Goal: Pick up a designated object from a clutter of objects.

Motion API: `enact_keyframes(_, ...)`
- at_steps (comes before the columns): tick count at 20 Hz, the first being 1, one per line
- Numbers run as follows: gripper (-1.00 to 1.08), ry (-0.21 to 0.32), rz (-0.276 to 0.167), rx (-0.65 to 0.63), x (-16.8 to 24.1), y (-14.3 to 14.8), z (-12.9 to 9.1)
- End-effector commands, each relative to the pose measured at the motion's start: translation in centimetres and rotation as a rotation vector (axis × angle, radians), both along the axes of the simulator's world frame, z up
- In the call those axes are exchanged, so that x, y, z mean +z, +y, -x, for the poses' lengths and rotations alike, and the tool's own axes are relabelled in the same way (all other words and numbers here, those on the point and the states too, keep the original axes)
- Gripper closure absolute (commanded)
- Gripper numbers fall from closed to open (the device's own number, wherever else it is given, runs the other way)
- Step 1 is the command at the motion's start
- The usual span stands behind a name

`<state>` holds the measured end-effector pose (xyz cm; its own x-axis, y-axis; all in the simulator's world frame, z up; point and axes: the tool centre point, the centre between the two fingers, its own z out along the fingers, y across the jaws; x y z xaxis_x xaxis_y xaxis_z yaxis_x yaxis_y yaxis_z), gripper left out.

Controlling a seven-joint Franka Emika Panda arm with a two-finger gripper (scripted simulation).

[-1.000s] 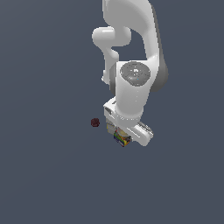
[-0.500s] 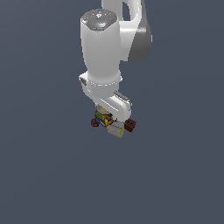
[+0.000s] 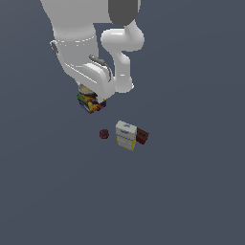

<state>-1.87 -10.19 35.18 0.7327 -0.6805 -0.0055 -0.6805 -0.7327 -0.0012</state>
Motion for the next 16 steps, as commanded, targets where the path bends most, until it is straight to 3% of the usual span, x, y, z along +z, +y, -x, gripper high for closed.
enact_keyframes(1, 1.08, -0.003, 0.001, 0.000, 2.3, -1.9, 1.1)
enact_keyframes(9, 1.08, -0.003, 0.002, 0.000, 7.6, -6.6, 3.4)
enact_keyframes(16, 1.08, -0.003, 0.004, 0.001, 9.6, -8.3, 4.1)
